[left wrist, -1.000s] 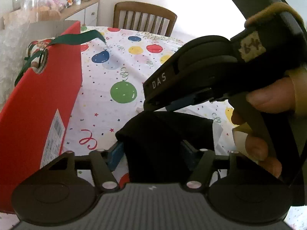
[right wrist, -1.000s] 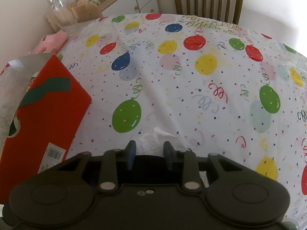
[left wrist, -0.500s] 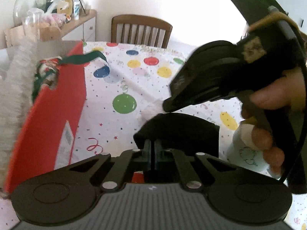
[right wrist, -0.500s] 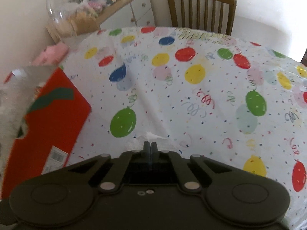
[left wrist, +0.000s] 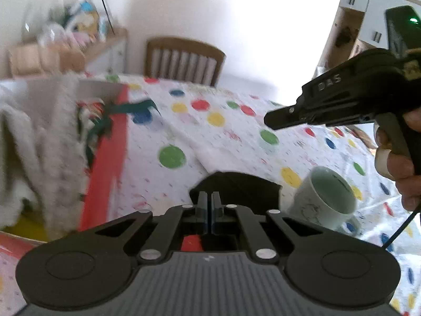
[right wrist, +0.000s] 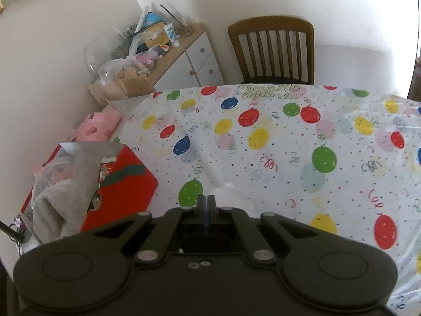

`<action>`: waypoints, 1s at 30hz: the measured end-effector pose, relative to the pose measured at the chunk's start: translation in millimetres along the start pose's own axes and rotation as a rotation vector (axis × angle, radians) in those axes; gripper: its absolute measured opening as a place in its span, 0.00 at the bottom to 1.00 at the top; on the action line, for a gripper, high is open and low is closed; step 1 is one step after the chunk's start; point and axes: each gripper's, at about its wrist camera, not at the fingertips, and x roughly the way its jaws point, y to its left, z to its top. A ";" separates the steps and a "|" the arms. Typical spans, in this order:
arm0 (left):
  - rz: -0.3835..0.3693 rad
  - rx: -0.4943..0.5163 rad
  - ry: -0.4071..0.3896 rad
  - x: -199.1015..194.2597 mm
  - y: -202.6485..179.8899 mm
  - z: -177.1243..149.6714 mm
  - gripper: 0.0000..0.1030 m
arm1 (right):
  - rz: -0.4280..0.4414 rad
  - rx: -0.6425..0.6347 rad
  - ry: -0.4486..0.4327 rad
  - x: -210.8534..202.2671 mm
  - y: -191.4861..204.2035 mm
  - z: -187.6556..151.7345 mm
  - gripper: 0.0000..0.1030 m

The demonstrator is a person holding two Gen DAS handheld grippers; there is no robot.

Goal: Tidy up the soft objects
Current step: 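Grasp the white tissue with the right gripper while the left gripper holds the black cloth, then lift and carry the black cloth and white tissue with both grippers to the red box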

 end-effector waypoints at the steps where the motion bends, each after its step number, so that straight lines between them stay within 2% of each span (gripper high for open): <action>1: -0.030 -0.013 0.024 3.6 2.5 0.5 0.02 | -0.007 -0.004 0.003 -1.0 -0.5 -1.3 0.00; 6: -0.066 -0.038 0.101 23.4 4.0 2.7 0.07 | -0.031 -0.018 0.053 9.4 -3.9 -2.9 0.02; 7: -0.061 -0.044 0.119 28.6 3.5 3.0 0.15 | -0.050 -0.026 0.061 14.0 -4.0 -1.6 0.05; 8: -0.051 -0.047 0.132 34.0 2.9 3.4 0.34 | -0.069 -0.035 0.080 21.1 -4.9 1.1 0.13; 9: -0.042 -0.051 0.140 38.4 2.6 2.7 0.48 | -0.072 -0.036 0.104 29.9 -6.7 4.6 0.20; 10: -0.032 -0.059 0.147 42.9 2.6 2.3 0.78 | -0.073 -0.029 0.115 35.5 -8.3 5.5 0.22; 11: -0.033 -0.067 0.144 45.4 3.6 2.3 0.85 | -0.076 -0.021 0.125 42.2 -9.8 7.1 0.28; 12: -0.033 -0.077 0.132 46.4 5.1 2.3 0.85 | -0.074 -0.020 0.134 48.4 -10.2 8.2 0.40; 13: -0.040 -0.082 0.122 47.9 5.8 2.7 0.85 | -0.075 -0.023 0.147 55.8 -9.7 9.0 0.48; 14: -0.048 -0.081 0.123 50.9 6.3 4.0 0.85 | -0.082 -0.028 0.151 61.1 -8.3 9.3 0.64; 15: -0.052 -0.079 0.129 54.9 6.4 4.5 0.85 | -0.083 -0.038 0.150 64.9 -6.9 8.8 0.68; 19: -0.036 -0.071 0.127 71.5 7.7 6.3 0.85 | -0.104 -0.075 0.192 89.5 -1.0 8.0 0.68; 21: -0.052 -0.076 0.126 78.2 8.1 6.4 0.85 | -0.106 -0.066 0.207 100.3 -1.1 6.8 0.68; 26: -0.035 -0.006 0.141 97.0 -2.3 4.9 0.85 | -0.155 -0.097 0.223 119.9 1.9 1.9 0.68; 28: -0.033 0.006 0.128 98.2 -5.5 3.5 0.85 | -0.165 -0.112 0.233 125.7 2.3 -1.0 0.66; 30: -0.018 0.038 0.121 98.2 -9.9 1.4 0.85 | -0.185 -0.132 0.231 128.0 3.5 -4.2 0.59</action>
